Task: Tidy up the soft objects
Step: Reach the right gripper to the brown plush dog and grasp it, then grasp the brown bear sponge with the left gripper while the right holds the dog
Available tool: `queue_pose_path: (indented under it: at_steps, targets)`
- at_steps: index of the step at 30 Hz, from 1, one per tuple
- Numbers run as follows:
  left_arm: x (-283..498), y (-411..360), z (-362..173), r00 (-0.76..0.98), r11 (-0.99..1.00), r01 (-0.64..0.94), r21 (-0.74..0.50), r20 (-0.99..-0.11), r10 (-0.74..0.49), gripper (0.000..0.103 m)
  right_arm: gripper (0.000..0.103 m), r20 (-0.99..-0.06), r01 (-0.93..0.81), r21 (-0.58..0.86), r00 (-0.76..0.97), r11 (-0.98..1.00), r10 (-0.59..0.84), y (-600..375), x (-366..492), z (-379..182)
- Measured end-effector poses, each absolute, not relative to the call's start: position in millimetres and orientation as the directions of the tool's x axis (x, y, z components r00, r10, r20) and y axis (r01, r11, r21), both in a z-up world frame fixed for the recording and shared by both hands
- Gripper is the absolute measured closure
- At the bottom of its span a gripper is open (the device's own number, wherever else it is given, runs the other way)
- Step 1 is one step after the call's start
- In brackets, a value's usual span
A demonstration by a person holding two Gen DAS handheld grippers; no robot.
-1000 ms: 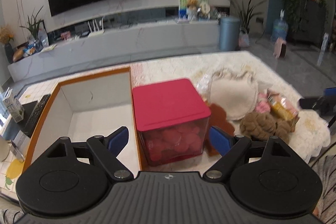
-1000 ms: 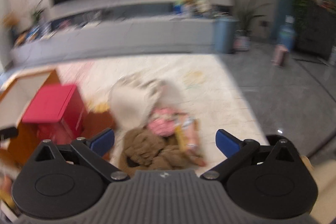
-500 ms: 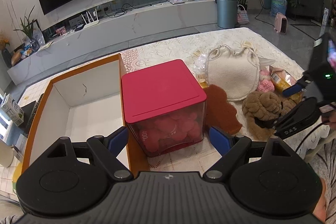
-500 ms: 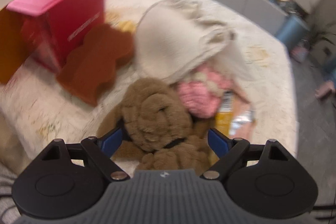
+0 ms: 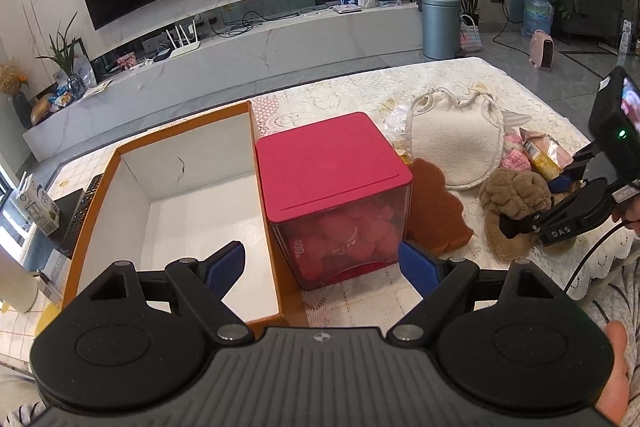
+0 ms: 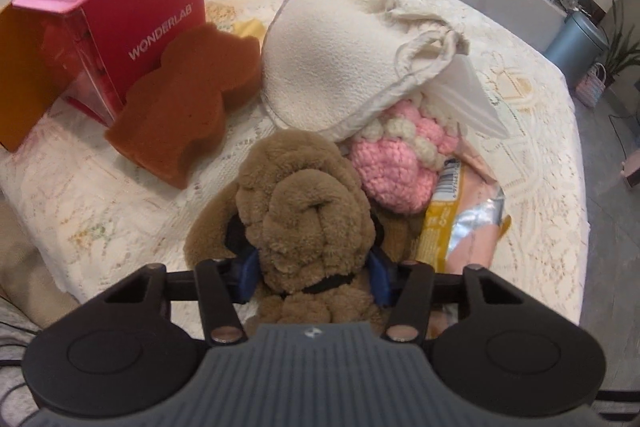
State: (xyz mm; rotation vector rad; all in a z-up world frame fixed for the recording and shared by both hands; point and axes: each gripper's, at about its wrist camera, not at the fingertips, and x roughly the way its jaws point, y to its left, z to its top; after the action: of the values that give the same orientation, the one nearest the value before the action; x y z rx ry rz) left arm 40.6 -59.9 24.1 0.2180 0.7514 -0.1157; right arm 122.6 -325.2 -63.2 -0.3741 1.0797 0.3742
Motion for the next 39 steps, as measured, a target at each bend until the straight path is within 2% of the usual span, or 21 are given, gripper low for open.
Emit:
queue_pose_path:
  at_steps: [4,7,10,17,20,23,28,31,35,39]
  targets:
    - [44,-61,21,0.700,0.975,0.193,0.113,-0.712,-0.057,0.001,0.051,-0.864,-0.433,-0.083,0.480,0.898,0.152,-322,98,-34]
    - [46,-69,21,0.685,0.967,0.238,0.088,-0.721,-0.103,0.001,0.051,-0.811,-0.371,0.000,0.544,0.929,0.217,-322,77,-11]
    - [50,-80,19,0.675,0.958,0.278,0.074,-0.724,-0.140,0.001,0.051,-0.764,-0.289,-0.015,0.621,0.957,0.175,-319,66,3]
    - [60,-111,6,0.656,0.937,0.343,0.069,-0.732,-0.186,0.001,0.051,-0.668,0.056,0.218,0.736,0.974,0.108,-357,64,22]
    - [65,-123,1,0.623,0.915,0.399,0.058,-0.749,-0.225,0.001,0.051,-0.624,0.026,0.211,0.773,0.977,0.114,-356,52,21]
    - [78,-138,-8,0.597,0.909,0.412,0.070,-0.774,-0.211,0.001,0.051,-0.574,0.036,0.298,0.805,0.954,0.149,-371,39,17]
    - [101,-159,-32,0.547,0.941,0.336,0.049,-0.823,-0.152,0.001,0.051,-0.585,0.092,0.272,0.806,0.958,0.089,-386,35,9]
    - [107,-165,-43,0.564,0.949,0.312,0.039,-0.812,-0.152,0.001,0.051,-0.604,0.112,0.275,0.793,0.955,0.081,-393,52,-5]
    - [107,-170,-57,0.604,0.968,0.240,0.075,-0.792,-0.088,0.001,0.051,-0.666,0.120,0.223,0.743,0.967,0.061,-387,67,-18]
    - [114,-179,-65,0.612,0.973,0.204,0.107,-0.790,-0.042,0.001,0.051,-0.650,0.103,0.248,0.755,0.963,0.087,-389,68,-20]
